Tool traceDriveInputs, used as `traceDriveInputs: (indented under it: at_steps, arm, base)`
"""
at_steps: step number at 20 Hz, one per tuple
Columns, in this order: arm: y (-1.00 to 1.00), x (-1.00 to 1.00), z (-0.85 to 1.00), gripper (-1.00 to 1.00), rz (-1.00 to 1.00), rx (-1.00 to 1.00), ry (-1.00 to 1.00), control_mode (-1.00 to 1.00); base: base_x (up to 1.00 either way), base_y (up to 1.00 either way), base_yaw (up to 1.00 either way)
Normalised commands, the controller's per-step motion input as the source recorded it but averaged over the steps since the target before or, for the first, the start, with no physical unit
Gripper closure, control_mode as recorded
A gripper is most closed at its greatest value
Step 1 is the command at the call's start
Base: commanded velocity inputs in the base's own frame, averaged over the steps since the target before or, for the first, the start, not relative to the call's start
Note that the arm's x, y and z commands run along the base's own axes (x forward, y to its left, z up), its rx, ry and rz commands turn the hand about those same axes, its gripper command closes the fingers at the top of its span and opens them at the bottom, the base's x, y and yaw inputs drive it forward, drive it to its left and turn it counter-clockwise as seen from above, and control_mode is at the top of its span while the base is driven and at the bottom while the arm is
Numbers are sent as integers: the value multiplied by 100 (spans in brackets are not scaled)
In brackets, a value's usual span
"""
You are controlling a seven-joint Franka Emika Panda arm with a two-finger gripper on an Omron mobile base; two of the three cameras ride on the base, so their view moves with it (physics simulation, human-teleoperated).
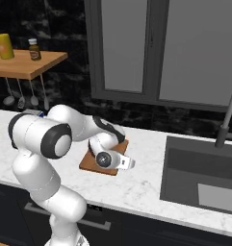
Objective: Pick up the sponge from the counter and clean the cutting board by briefly scrubbing or pressing down on the cutting board. Once finished, release the sponge.
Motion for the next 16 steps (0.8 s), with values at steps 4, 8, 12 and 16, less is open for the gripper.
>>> traceDriveInputs:
  at_steps: [4, 8, 12, 16]
  arm:
    - [57, -10, -43, -100, 9, 0, 9, -100]
    - [8, 0, -24, -100, 9, 0, 12, -100]
    - [6, 0, 13, -100, 3, 0, 0, -100]
    - [34, 9, 19, -100, 0, -7, 4, -100]
  base:
    - [0, 0, 0]
    - [0, 0, 0]
    - [0, 0, 0]
    - [0, 0, 0]
